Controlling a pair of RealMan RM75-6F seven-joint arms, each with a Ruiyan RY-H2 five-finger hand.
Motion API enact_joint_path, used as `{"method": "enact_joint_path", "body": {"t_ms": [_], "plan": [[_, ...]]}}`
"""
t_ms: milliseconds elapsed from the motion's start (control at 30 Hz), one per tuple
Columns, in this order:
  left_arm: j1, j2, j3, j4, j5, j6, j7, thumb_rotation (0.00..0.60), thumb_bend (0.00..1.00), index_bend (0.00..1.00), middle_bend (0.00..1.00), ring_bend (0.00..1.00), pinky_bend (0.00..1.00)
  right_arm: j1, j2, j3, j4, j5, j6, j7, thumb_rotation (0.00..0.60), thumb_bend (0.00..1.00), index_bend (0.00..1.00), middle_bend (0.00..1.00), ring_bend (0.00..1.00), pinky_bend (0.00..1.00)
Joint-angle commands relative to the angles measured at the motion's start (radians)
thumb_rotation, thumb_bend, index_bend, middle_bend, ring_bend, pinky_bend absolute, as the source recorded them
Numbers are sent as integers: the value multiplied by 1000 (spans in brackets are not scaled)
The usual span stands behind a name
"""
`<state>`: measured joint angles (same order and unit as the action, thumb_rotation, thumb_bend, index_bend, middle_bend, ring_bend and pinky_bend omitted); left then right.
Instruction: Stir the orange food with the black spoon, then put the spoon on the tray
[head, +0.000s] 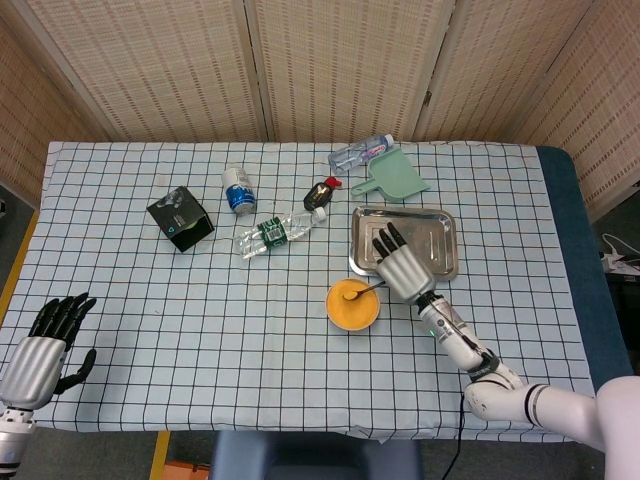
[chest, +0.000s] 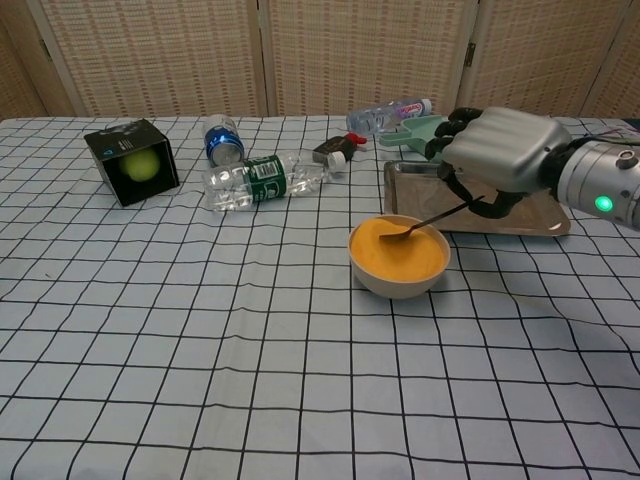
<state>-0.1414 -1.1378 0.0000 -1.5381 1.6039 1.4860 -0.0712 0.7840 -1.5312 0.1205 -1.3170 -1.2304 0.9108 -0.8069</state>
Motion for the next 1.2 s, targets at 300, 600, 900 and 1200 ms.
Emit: {"method": "enact_joint_path", "body": {"t_ms": [300,600,900,1200], "plan": [[3,0,2,-1,6,7,3,600,464,0,0,0,36,-7,50,-23,-96,27,10,-20,600,647,1000,154,53,0],[2,0,1,-3,3,4,5,600,464,0,0,0,36,-16,42,-6,-66,-24,77,65,600,647,1000,154,54,0],[-3,-2,-2,4,-8,-7,-2,600,463,0,0,0,36,13,-22,3,41,-21,51,78,600,647,1000,155,65,0],[-3,1,-4,8,-9,-6,-14,600,464,0,0,0,36,32,-69,1,103,4,17,61,600,647,1000,155,65,0]]}}
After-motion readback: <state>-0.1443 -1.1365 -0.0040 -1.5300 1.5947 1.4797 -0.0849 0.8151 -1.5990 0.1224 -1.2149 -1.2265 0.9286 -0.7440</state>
